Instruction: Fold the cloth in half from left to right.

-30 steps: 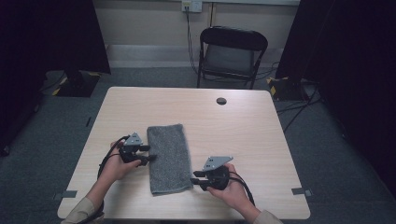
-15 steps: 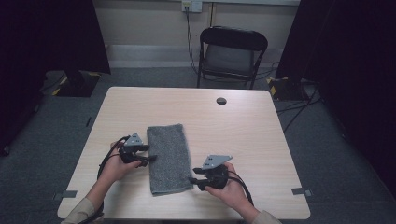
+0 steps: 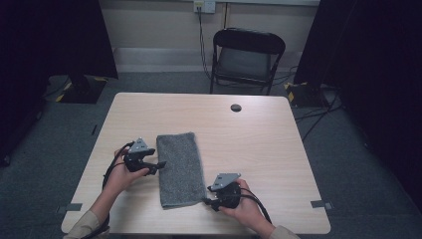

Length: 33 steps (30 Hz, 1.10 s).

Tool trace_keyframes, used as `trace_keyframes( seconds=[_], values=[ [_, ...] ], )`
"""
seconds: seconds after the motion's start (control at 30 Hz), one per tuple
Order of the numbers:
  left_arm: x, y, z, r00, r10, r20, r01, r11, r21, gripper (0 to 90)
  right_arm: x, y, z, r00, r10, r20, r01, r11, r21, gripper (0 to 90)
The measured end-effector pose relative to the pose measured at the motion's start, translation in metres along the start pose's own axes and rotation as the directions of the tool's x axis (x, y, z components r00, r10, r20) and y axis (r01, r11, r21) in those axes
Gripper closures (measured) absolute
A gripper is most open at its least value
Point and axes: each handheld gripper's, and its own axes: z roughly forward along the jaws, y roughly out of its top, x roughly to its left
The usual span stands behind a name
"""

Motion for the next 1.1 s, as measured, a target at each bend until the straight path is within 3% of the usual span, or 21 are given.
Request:
trace_keyframes(
  seconds=[0.13, 0.27, 0.43, 0.53, 0.67, 0.7, 0.9, 1.0, 1.1],
  values=[
    [-0.006, 0.003, 0.007, 0.9997, 0.014, 0.020, -0.014, 0.9999, -0.005, 25.7, 0.011, 0.001, -0.004, 0.9996, -0.022, -0.016, 0.023, 1.000, 0.020, 51.0],
    [-0.013, 0.003, 0.017, 0.9984, 0.014, 0.054, -0.014, 0.9999, -0.001, 24.5, 0.012, 0.006, -0.016, 0.9999, -0.001, -0.017, 0.000, 0.999, -0.040, 45.0],
    [-0.017, 0.005, 0.029, 0.9972, 0.032, 0.067, -0.035, 0.9986, 0.041, 16.6, -0.015, 0.019, -0.023, 0.9956, 0.093, 0.014, -0.091, 0.989, -0.116, 32.9],
    [-0.019, 0.006, 0.031, 0.9962, 0.025, 0.084, -0.028, 0.9988, 0.040, 17.4, -0.030, 0.025, -0.017, 0.9936, 0.105, 0.042, -0.100, 0.989, -0.107, 29.1],
    [-0.026, 0.006, 0.033, 0.9916, 0.092, 0.090, -0.100, 0.9914, 0.085, 17.3, -0.043, 0.029, 0.000, 0.9927, 0.110, 0.050, -0.105, 0.991, -0.088, 23.5],
    [-0.028, 0.005, 0.033, 0.9891, 0.111, 0.096, -0.120, 0.9888, 0.089, 17.2, -0.044, 0.029, 0.004, 0.9923, 0.113, 0.051, -0.109, 0.990, -0.086, 23.5],
    [-0.043, -0.003, 0.022, 0.9854, 0.116, 0.125, -0.128, 0.9878, 0.090, 16.9, -0.044, 0.032, 0.021, 0.9907, 0.126, 0.052, -0.120, 0.988, -0.098, 22.3],
    [-0.054, -0.010, 0.012, 0.9800, 0.133, 0.148, -0.148, 0.9845, 0.095, 16.8, -0.040, 0.033, 0.025, 0.9909, 0.120, 0.062, -0.114, 0.989, -0.095, 22.3],
    [-0.061, -0.013, 0.002, 0.9818, 0.121, 0.146, -0.140, 0.9824, 0.124, 16.9, -0.036, 0.037, 0.026, 0.9919, 0.110, 0.065, -0.103, 0.990, -0.094, 22.3]
  ],
)
